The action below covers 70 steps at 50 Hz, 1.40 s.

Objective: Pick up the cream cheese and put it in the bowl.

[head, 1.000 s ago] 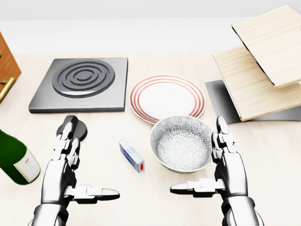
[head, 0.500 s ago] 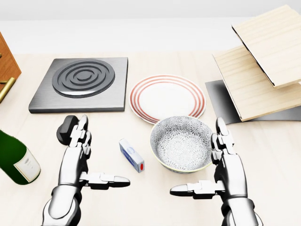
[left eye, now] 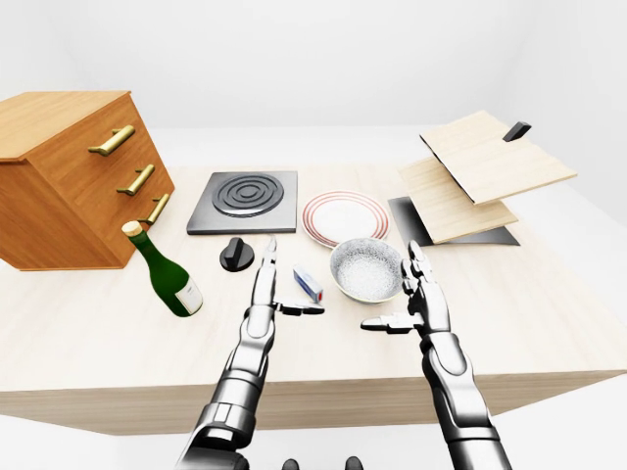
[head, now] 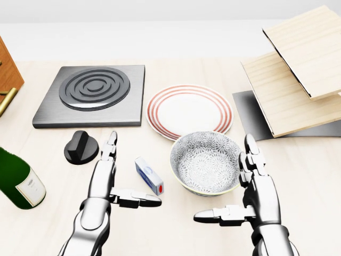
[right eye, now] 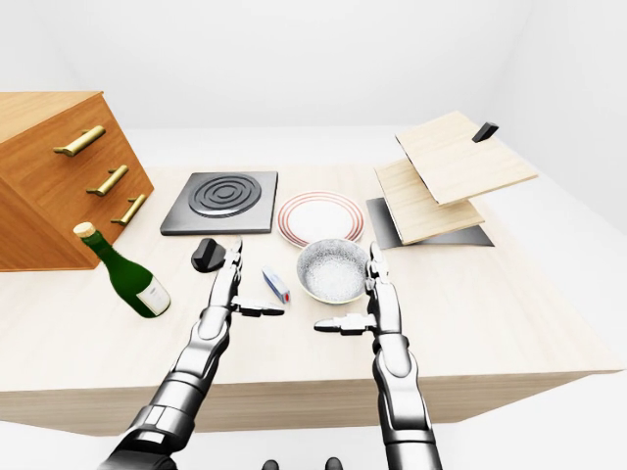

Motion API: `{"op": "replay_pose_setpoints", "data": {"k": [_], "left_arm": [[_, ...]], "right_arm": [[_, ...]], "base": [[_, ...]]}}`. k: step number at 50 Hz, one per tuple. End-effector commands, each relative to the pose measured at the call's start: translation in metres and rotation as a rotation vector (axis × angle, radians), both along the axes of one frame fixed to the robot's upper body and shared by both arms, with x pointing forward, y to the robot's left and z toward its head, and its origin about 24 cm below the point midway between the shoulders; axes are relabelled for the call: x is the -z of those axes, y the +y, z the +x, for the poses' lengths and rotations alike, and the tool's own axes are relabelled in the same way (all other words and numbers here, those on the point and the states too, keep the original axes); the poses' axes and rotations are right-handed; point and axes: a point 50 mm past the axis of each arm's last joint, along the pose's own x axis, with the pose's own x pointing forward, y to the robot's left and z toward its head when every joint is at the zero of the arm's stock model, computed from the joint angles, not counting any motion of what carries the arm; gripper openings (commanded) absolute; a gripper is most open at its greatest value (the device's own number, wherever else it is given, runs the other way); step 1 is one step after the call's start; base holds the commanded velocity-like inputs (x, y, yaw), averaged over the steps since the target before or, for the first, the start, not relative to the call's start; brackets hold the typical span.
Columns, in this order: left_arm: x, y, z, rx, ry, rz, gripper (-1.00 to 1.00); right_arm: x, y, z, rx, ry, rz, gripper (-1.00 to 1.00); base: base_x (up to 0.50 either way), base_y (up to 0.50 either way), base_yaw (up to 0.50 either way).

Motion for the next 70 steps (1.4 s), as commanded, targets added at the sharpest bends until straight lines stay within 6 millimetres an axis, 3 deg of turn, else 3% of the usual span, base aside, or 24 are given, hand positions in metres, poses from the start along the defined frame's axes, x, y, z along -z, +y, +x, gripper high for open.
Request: {"op": "replay_pose_setpoints", "data": {"k": [1, 27, 41, 50, 70], "left_arm": [[0.005, -0.009, 0.005, 0.006, 0.032, 0.051, 1.0], [0.023, -0.01, 0.012, -0.069, 0.098, 0.311, 1.0], [0.008, -0.031, 0.01, 0.024, 0.044, 0.153, 1.0], [0.01, -0.035, 0.011, 0.034, 0.066, 0.148, 1.0], [0.02, -0.021, 0.022, -0.056, 0.168, 0.267, 1.0]], "right_arm": [[0.0, 0.001, -0.001, -0.012, 0.0, 0.003, 1.0], [0.001, 0.003, -0.001, -0.03, -0.001, -0.004, 1.0], [0.004, 0.003, -0.001, -0.037, 0.0, -0.017, 1.0], [0.004, 0.003, -0.001, -0.036, 0.002, -0.023, 1.0], [-0.001, 0.004, -0.007, -0.061, -0.023, -0.018, 1.0]], "base": [[0.0, 0.0, 0.0], [0.0, 0.0, 0.0], [0.0, 0.0, 0.0], [0.0, 0.0, 0.0], [0.0, 0.0, 0.0]]}}
